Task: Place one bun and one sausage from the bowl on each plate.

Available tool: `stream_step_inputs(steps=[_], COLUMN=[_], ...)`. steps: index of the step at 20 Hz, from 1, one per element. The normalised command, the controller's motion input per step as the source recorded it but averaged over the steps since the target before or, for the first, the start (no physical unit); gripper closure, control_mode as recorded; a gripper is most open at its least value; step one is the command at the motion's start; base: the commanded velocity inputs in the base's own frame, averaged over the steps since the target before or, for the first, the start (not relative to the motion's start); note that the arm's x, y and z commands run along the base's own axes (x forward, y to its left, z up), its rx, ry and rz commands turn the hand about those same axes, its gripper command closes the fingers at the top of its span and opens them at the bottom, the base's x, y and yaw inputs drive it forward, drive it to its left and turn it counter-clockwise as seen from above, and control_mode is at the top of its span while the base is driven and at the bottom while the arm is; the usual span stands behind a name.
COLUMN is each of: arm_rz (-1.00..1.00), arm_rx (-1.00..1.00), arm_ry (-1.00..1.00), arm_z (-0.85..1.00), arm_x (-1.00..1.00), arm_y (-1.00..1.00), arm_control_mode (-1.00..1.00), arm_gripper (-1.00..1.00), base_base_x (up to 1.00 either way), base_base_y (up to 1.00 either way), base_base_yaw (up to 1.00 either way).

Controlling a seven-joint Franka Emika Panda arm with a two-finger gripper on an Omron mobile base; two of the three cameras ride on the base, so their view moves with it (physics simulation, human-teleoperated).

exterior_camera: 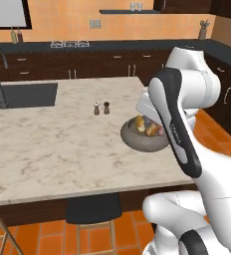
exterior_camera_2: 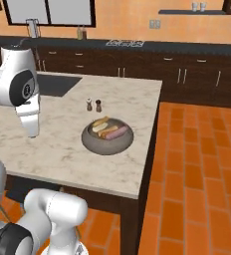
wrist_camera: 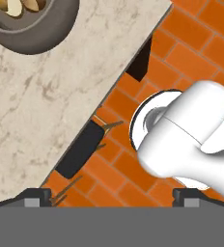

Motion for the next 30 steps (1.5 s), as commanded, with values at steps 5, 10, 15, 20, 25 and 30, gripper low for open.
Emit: stream_step_inputs(steps=[5,10,15,20,25,30], arm_rz=[0.0,0.0,0.0,0.01,0.06,0.07], arm_rx=[0.0,0.0,0.0,0.0,-0.01,-0.04], arm_ry=[0.0,0.0,0.0,0.0,0.01,0.0], arm_z=[0.0,0.0,0.0,-0.26,-0.57,-0.68], arm_x=[0.0,0.0,0.13,0.79,0.92,0.71], arm_y=[0.0,-0.95,-1.0,-0.81,-0.32,-0.05], arm_control_mode=[1.0,-1.0,-1.0,-1.0,-1.0,-1.0], arm_gripper=[-1.0,-1.0,-1.0,-1.0,-1.0,-1.0], base_base_x=[0.68,0.0,0.0,0.0,0.0,0.0], base_base_y=[-0.36,0.0,0.0,0.0,0.0,0.0], base_base_yaw=[0.0,0.0,0.0,0.0,0.0,0.0])
